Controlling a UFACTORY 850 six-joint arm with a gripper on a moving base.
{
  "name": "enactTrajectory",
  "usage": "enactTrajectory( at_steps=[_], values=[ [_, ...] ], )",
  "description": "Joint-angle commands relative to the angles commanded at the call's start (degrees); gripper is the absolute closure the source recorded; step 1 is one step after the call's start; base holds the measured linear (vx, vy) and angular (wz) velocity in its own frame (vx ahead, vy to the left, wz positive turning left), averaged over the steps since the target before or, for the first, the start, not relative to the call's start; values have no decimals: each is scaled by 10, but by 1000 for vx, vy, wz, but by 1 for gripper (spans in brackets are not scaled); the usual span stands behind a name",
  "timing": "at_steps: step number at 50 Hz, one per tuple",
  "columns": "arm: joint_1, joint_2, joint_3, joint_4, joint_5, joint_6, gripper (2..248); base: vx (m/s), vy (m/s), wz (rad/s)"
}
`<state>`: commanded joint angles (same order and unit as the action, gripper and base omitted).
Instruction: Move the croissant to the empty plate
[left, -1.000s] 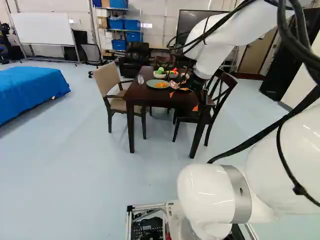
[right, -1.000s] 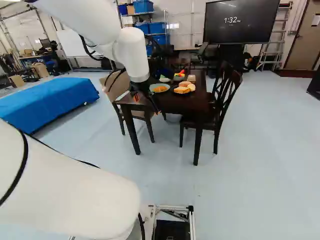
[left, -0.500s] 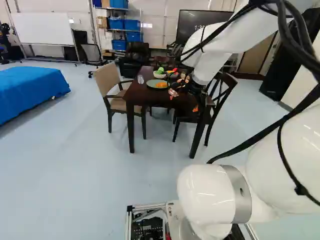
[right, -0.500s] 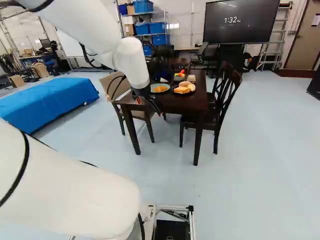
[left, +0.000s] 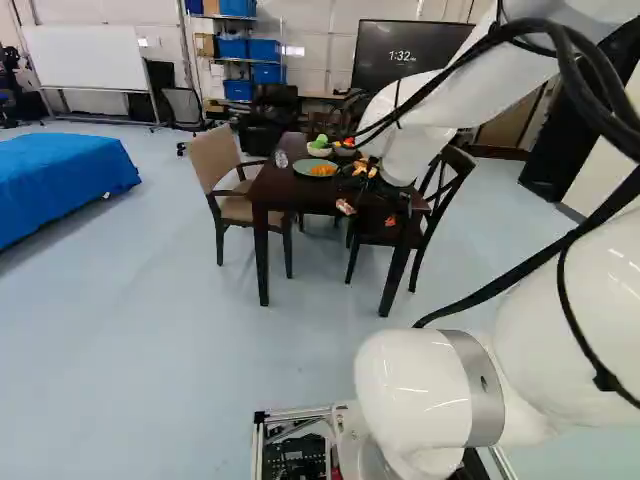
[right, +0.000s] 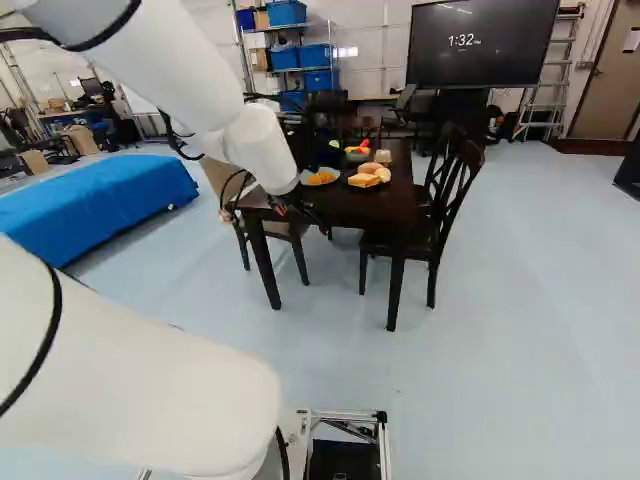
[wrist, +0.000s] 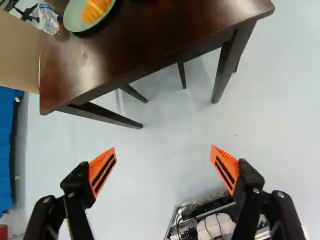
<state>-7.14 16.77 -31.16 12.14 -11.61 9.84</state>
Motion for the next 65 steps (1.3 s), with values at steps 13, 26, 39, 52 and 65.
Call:
enactTrajectory(
  at_steps=[13,26,39,52,65],
  values=[
    [9,-1,34,-16,81,-13,3,0,0,0],
    [20,-2,73,-34,172,-27,3,0,0,0],
    [31,-3,112,-52,264,-42,3,0,0,0],
    [40,-4,148,-68,347,-55,3,0,0,0],
    [48,-5,178,-82,418,-67,3,0,0,0]
  ],
)
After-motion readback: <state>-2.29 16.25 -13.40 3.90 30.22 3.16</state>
